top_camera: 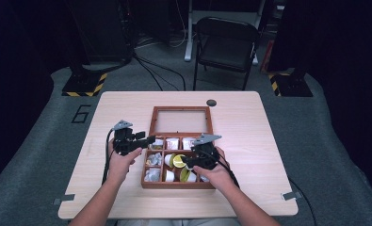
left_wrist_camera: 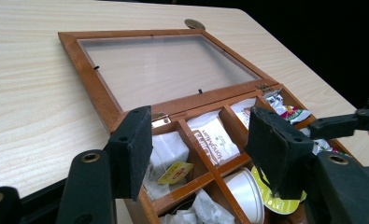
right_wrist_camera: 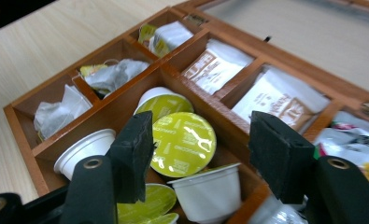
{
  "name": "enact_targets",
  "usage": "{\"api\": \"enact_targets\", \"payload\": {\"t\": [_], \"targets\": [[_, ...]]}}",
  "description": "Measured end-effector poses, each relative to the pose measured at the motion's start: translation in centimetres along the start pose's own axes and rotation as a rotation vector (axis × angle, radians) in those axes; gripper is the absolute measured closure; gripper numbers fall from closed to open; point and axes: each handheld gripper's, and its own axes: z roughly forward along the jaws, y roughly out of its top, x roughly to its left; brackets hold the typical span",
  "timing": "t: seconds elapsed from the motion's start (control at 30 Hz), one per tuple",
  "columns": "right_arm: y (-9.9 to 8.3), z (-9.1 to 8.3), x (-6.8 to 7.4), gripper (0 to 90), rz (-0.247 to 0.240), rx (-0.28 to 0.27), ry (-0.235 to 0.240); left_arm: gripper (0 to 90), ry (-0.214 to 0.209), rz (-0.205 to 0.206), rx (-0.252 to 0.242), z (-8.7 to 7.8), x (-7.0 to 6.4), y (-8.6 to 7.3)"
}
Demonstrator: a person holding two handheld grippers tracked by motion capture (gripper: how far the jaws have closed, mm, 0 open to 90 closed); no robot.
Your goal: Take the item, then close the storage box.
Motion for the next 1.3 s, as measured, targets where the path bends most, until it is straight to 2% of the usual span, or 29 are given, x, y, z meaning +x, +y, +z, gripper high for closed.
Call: {"api": "enact_targets", "payload": {"t": [0.03,0.13,0.33,0.47,0.57,0.63,0.93,1.03,1.3], "targets": [[-0.1,0.6,0.3,38.4,-0.001,0.017,0.007,40.5,0.004,0.016,-0.001,-0.1,0.0,0.0],[0.0,1.4,0.6,35.9,0.003,0.046,0.022,40.5,0.004,0.014,-0.006,-0.2,-0.1,0.0],[0.0,2.3,0.7,32.5,0.010,0.074,0.009,40.4,0.000,0.013,-0.011,-0.3,-0.1,0.0],[0.0,2.8,0.9,30.5,0.021,0.117,0.003,40.3,-0.003,0.006,-0.019,-0.4,0.0,0.0],[0.1,2.9,1.0,30.5,0.032,0.126,-0.004,40.3,0.001,0.014,-0.019,-0.5,0.1,0.0],[0.0,3.1,0.9,30.8,0.014,0.131,-0.010,40.3,-0.001,0.012,-0.022,-0.7,0.1,0.1],[0.1,3.8,1.1,30.7,0.015,0.148,-0.014,40.3,-0.006,0.006,-0.032,-1.0,0.4,0.1],[0.2,4.2,1.3,30.7,-0.009,0.165,-0.027,40.3,-0.006,0.012,-0.037,-1.1,0.4,0.1],[0.3,4.8,1.6,31.3,-0.027,0.197,-0.035,40.3,-0.005,0.009,-0.044,-1.3,0.5,0.1]]}}
